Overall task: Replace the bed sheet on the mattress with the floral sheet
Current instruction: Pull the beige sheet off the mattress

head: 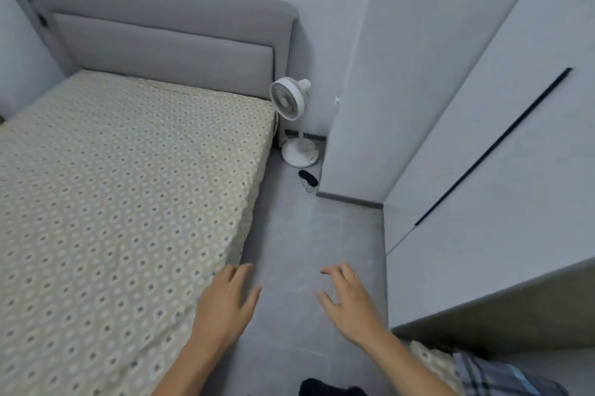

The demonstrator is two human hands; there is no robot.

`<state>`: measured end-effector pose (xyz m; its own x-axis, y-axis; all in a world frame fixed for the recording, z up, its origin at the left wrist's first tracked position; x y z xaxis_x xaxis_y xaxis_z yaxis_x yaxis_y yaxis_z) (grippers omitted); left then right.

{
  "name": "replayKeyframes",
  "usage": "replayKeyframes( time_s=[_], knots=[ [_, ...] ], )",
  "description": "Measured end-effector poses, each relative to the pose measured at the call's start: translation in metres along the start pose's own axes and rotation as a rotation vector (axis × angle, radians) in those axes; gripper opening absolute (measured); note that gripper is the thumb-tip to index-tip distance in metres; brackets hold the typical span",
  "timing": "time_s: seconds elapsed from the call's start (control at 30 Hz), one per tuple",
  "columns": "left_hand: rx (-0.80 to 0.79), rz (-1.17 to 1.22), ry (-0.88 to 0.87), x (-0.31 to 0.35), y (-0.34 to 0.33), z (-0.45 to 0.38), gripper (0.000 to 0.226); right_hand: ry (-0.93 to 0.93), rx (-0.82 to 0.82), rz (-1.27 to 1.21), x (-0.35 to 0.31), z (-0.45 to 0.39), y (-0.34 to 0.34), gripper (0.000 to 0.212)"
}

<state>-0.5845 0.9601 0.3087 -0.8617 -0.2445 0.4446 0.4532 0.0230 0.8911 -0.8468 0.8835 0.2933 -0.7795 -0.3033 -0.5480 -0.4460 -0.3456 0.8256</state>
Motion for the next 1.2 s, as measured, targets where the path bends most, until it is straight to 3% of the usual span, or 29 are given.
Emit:
replayKeyframes(
  time_s=[0.3, 0.67, 0.87, 1.2],
  knots=[
    [-0.024, 0.08, 0.116, -0.043, -0.008, -0.096, 0.057, 0.029, -0.038, -0.04, -0.02, -0.147, 0.003, 0.037],
    [0.02, 0.185, 0.17, -0.027, 0.035, -0.419, 0.052, -0.015, -0.159, -0.132, 0.037, -0.44, 0.053, 0.041],
    [0.07, 0.188, 0.22, -0.034, 0.077, -0.543, 0.052, 0.082, -0.138, -0.148, -0.006, -0.624, 0.106, 0.043],
    [0.056, 0.217, 0.288, -0.125, 0.086, -0.744, 0.054, 0.094, -0.173, -0.126, -0.044, -0.849, 0.088, 0.047]
  ],
)
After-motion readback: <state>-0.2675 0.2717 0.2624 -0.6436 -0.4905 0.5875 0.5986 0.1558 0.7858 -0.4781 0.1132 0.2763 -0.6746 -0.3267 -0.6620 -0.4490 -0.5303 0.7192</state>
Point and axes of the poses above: each hand's wrist, its own z-axis away from the middle knuckle, its own y-axis out of the back of the hand, x = y × z, the point moved 5 cm from there along -z, towards the middle knuckle
